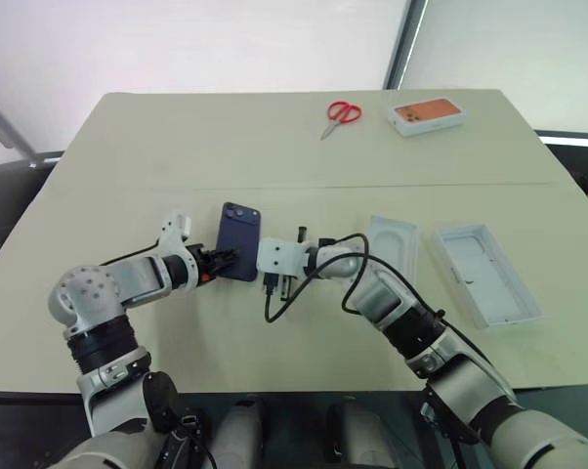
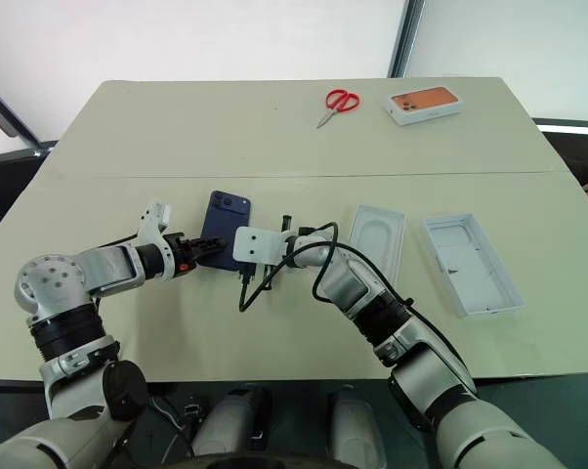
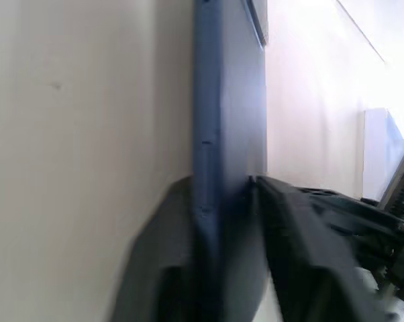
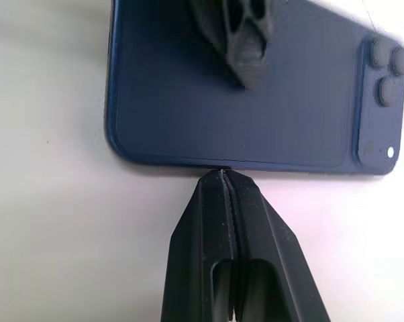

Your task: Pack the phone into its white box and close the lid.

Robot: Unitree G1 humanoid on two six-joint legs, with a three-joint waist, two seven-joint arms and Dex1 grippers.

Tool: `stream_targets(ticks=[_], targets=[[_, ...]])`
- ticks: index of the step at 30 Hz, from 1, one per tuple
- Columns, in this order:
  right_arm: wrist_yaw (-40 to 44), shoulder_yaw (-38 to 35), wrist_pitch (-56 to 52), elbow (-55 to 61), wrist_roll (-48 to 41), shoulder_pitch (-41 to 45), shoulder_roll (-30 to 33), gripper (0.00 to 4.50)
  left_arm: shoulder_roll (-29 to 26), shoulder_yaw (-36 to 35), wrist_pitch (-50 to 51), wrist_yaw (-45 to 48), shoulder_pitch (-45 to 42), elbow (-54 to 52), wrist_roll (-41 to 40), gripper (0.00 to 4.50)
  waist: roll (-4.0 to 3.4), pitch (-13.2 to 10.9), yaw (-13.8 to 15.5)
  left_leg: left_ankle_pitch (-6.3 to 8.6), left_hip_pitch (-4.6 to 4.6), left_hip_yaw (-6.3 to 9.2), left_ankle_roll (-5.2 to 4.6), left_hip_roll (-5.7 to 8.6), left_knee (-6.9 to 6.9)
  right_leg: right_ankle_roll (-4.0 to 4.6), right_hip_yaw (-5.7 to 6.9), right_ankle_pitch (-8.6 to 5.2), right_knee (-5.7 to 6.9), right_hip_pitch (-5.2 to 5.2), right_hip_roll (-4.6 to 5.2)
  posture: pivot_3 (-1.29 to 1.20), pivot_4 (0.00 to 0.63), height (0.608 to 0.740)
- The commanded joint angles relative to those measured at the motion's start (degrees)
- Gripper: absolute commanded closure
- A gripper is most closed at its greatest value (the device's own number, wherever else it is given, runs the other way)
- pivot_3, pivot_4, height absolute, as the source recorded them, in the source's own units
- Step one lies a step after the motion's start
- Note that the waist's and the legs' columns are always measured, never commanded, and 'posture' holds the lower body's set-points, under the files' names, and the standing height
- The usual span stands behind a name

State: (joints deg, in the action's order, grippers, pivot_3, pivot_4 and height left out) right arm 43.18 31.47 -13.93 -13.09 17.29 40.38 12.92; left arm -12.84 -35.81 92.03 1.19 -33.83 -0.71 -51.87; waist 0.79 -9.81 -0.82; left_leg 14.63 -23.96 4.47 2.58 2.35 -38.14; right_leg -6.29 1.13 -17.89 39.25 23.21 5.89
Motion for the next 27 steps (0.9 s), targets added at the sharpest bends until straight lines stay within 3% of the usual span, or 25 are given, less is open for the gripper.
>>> stream_targets(ticks=[1, 9, 13, 19, 23, 27], targets=[[0.2, -0.7, 0.0, 3.6, 0.1, -0.4, 0.2, 4.50, -0.7, -1.0, 0.5, -1.0, -0.6, 0.9, -1.2, 4.42, 0.00, 0.0, -0.1, 0.00, 0.00, 0.00, 0.00, 0.00, 0.00, 0.00, 0.00, 0.00, 0.00, 0.00, 0.00, 0.00, 0.150, 0.697], [2.2, -2.7, -2.8, 11.0, -0.4, -1.6, 3.7, 4.50, 0.8, -5.0, 0.5, -4.1, -0.9, 1.9, -5.2, 4.42, 0.02, 0.0, -0.2, -0.01, -0.01, -0.01, 0.03, -0.02, 0.04, 0.00, -0.01, 0.00, 0.02, 0.06, -0.01, 0.00, 0.150, 0.697], [6.6, -6.7, -6.6, 20.0, -4.1, -2.7, 8.1, 4.50, 1.5, -6.9, 0.5, -5.6, -1.1, 1.4, -7.5, 4.42, 0.05, 0.0, 0.0, -0.01, -0.03, -0.01, 0.03, -0.01, 0.04, 0.00, -0.01, 0.00, 0.01, 0.07, -0.01, 0.00, 0.150, 0.697], [12.8, -14.0, -12.8, 30.6, -10.9, -5.4, 16.5, 4.50, 3.8, -8.2, 0.5, -7.6, -3.0, 0.4, -12.9, 4.42, 0.10, 0.0, 0.1, -0.01, -0.10, 0.00, 0.02, -0.01, 0.04, 0.00, 0.00, 0.00, -0.01, 0.10, 0.00, 0.00, 0.150, 0.697], [16.1, -19.5, -13.6, 32.8, -13.6, -9.0, 25.6, 4.50, 7.4, -5.1, 0.5, -9.2, -3.7, -1.9, -15.6, 4.42, 0.17, -0.1, 0.7, 0.00, -0.17, 0.00, 0.00, 0.04, 0.00, 0.00, 0.01, 0.00, -0.08, 0.08, 0.04, 0.00, 0.150, 0.697], [15.0, -20.6, -12.5, 31.4, -12.4, -12.2, 30.8, 4.50, 8.9, -3.1, 0.5, -10.3, -3.3, -2.2, -15.9, 4.42, 0.17, -0.1, 0.7, 0.02, -0.20, -0.03, -0.03, 0.01, -0.01, 0.00, 0.00, 0.00, -0.10, 0.11, 0.03, 0.00, 0.150, 0.697]])
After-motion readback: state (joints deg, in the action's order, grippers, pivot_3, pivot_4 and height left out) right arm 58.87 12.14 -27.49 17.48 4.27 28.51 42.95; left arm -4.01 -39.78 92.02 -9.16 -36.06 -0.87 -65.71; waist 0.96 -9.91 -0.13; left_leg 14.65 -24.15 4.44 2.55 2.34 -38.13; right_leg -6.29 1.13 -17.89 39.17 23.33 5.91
